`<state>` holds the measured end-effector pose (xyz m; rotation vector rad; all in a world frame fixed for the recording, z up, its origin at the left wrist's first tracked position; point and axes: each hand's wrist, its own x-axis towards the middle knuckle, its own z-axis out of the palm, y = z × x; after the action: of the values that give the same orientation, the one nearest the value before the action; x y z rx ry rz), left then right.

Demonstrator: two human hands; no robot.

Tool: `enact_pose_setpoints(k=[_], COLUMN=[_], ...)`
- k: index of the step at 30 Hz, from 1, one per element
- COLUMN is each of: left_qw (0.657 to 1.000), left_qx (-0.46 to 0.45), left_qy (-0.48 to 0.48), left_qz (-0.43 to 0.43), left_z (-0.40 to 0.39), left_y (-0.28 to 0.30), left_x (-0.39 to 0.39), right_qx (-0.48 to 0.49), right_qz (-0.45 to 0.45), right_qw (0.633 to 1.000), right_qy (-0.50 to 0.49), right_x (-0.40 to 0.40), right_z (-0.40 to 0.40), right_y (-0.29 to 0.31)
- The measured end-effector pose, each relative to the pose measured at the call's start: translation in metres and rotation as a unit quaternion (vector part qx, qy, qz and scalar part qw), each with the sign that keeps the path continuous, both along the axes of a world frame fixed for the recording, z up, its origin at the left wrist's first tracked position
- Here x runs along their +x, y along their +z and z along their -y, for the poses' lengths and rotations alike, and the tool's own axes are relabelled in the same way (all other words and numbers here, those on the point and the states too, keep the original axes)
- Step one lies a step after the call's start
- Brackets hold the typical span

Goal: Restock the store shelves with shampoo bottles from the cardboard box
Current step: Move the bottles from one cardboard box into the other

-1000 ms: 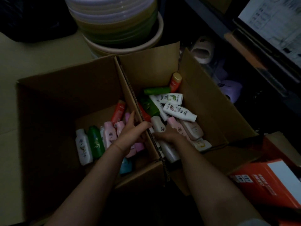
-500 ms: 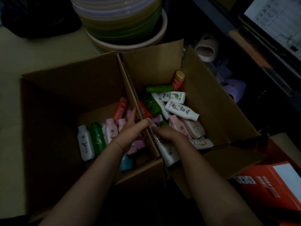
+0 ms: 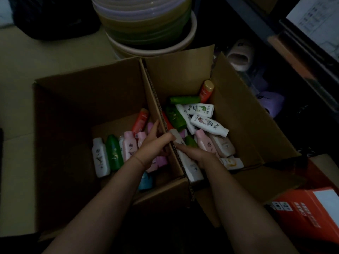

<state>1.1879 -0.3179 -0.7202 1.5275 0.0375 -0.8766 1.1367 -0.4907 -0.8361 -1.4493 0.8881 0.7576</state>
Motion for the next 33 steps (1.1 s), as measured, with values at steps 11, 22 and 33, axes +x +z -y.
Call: enact_pose_setpoints(k=[11,22,33], left_qw=[1.000,1.000,1.000], left_qx=[-0.001,-0.018,-0.007], left_qy=[-0.006,0.002,-0.022], left_qz=[-0.005,-0.013,-0.016], left_z=[0.000,0.002,0.000], left_y=[-0.002,-0.001,0.002], left_x=[-0.001,0.001,0.003], right_qx=[0.075,0.171,0.067], right_qz=[0.048,0.025,0.100], right_qw=[0.987,0.968,0.973], right_qy=[-0.130,-0.182,-0.199], right_x=[-0.011,-0.022,-0.013], right_z=[0.008,0.004,0.007], right_y=[0.001,0.003,0.074])
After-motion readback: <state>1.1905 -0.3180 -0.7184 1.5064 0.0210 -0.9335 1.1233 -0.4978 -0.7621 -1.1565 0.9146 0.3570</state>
